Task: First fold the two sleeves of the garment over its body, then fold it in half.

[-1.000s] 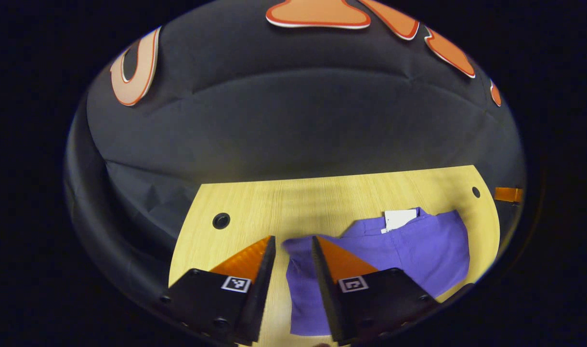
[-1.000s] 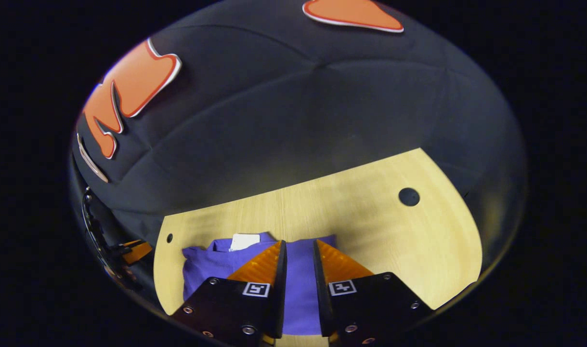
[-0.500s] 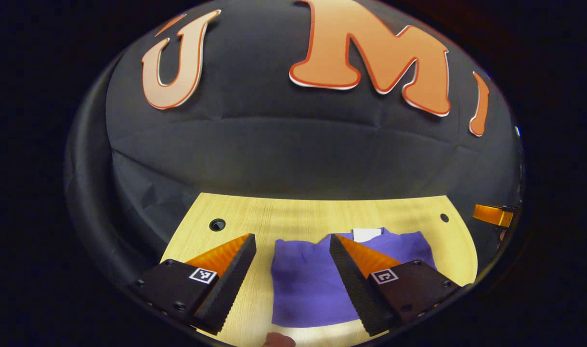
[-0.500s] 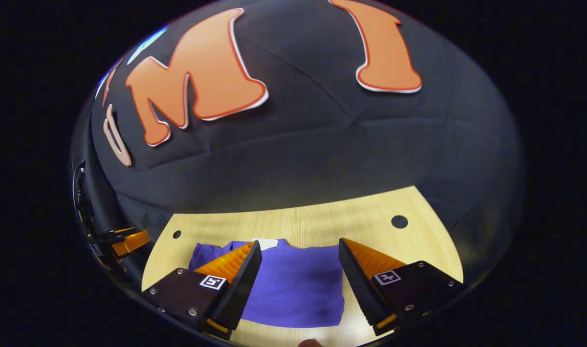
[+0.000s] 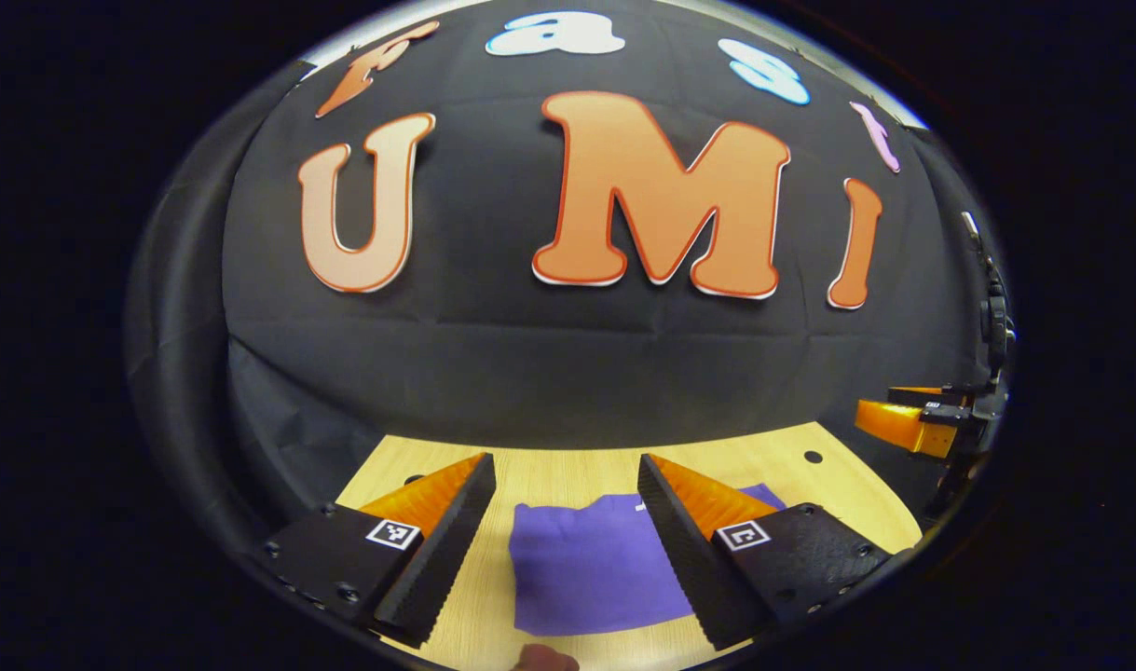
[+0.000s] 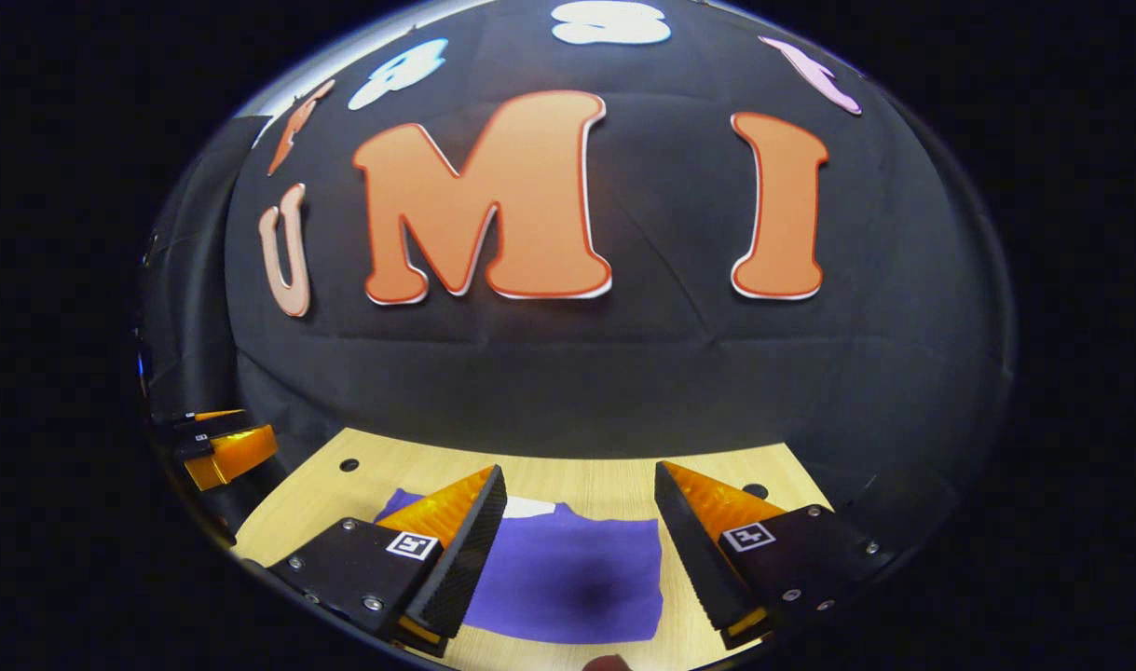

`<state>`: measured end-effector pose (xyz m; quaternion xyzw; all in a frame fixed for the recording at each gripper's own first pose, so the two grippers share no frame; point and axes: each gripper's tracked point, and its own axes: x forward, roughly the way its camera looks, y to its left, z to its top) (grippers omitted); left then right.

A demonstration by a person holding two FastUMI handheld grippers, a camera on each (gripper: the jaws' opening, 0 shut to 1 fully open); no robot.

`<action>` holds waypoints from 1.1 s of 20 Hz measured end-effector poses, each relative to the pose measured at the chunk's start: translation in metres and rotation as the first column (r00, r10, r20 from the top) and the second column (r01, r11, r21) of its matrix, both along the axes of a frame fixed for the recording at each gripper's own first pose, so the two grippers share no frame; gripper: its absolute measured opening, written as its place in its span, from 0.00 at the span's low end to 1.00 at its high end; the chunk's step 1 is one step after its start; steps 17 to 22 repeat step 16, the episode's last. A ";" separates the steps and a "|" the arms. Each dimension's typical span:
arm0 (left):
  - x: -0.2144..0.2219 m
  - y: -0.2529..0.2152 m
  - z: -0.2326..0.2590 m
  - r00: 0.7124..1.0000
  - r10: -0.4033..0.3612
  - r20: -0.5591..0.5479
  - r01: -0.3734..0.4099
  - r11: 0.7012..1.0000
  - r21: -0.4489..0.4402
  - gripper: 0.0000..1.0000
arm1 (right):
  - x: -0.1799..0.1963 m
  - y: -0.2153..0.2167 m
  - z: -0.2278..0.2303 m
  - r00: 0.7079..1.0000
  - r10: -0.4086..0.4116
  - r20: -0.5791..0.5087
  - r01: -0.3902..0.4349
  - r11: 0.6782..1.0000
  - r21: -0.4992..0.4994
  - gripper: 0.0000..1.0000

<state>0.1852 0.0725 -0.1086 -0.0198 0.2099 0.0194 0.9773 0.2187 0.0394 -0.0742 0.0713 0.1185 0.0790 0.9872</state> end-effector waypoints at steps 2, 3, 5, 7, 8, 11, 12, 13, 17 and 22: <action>-0.011 -0.003 0.010 0.999 0.001 0.037 -0.001 1.000 0.004 1.00 | -0.014 0.010 0.010 0.999 0.004 0.051 -0.003 1.000 -0.006 0.95; -0.016 -0.004 0.015 0.998 0.003 0.062 -0.003 1.000 0.004 0.99 | -0.020 0.014 0.011 0.998 0.005 0.068 -0.004 1.000 -0.013 0.95; -0.029 -0.006 0.025 0.994 0.011 0.107 -0.010 1.000 -0.006 0.99 | -0.035 0.024 0.010 0.997 0.025 0.078 -0.024 1.000 -0.017 0.95; -0.039 -0.011 0.034 0.987 0.004 0.163 0.000 1.000 -0.027 0.99 | -0.050 0.036 0.007 0.996 0.052 0.075 -0.052 0.999 -0.014 0.94; -0.045 -0.012 0.037 0.982 0.000 0.188 0.005 1.000 -0.028 1.00 | -0.050 0.037 0.005 0.996 0.060 0.072 -0.059 0.998 -0.008 0.94; -0.061 -0.012 0.036 0.975 -0.013 0.221 0.011 1.000 0.009 0.99 | -0.064 0.048 0.004 0.995 0.073 0.073 -0.073 0.997 0.000 0.95; -0.067 -0.018 0.036 0.973 -0.025 0.228 0.030 0.999 -0.020 0.99 | -0.069 0.050 0.005 0.994 0.073 0.079 -0.073 0.997 0.000 0.95; -0.074 -0.023 0.037 0.971 -0.032 0.235 0.044 0.998 -0.046 0.99 | -0.074 0.053 0.006 0.993 0.077 0.089 -0.078 0.997 -0.002 0.95; -0.085 -0.017 0.044 0.961 -0.040 0.272 0.042 0.999 -0.003 0.99 | -0.088 0.058 0.019 0.987 0.072 0.145 -0.071 0.997 -0.014 0.94; -0.085 -0.017 0.044 0.961 -0.040 0.272 0.042 0.999 -0.003 0.99 | -0.088 0.058 0.019 0.987 0.072 0.145 -0.071 0.997 -0.014 0.94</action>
